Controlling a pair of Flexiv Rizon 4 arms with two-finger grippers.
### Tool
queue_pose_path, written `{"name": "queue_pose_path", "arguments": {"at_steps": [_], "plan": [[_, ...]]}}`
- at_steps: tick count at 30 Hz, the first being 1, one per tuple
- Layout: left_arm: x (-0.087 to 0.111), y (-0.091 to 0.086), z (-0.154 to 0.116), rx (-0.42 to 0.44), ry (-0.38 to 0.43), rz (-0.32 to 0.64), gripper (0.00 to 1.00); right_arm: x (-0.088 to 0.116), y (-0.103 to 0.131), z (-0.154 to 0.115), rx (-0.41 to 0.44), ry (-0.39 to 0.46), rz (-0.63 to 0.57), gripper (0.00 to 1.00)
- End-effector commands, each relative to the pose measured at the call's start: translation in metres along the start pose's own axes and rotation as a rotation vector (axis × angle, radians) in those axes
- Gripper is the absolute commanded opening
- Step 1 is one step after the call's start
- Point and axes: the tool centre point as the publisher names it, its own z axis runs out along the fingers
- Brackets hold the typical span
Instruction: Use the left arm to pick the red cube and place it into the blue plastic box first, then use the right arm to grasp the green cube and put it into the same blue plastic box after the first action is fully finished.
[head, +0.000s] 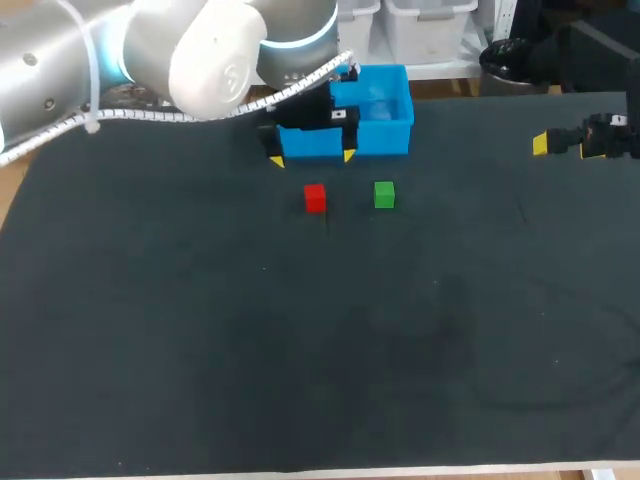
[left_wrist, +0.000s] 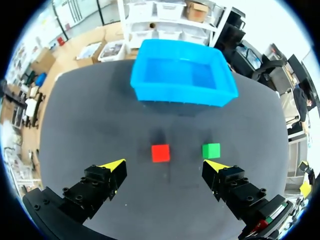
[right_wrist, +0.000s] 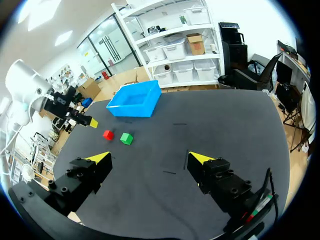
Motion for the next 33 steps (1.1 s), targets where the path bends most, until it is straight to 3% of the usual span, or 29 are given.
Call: {"name": "queue_pose_path", "arguments": {"at_steps": [1, 12, 22, 33], "plan": [[-0.011, -0.004, 0.017, -0.009, 0.035, 0.013, 1.0, 0.0, 0.0, 0.0, 0.0, 0.0, 0.0, 1.0], [-0.011, 0.012, 0.048, -0.083, 0.064, -0.026, 1.0, 0.0, 0.0, 0.0, 0.0, 0.0, 0.0, 1.0], [0.003, 0.005, 0.066, -0.053, 0.083, -0.033, 1.0, 0.0, 0.0, 0.0, 0.0, 0.0, 0.0, 1.0], [0.023, 0.011, 0.083, -0.047, 0.105, -0.05, 1.0, 0.0, 0.0, 0.0, 0.0, 0.0, 0.0, 1.0]]}}
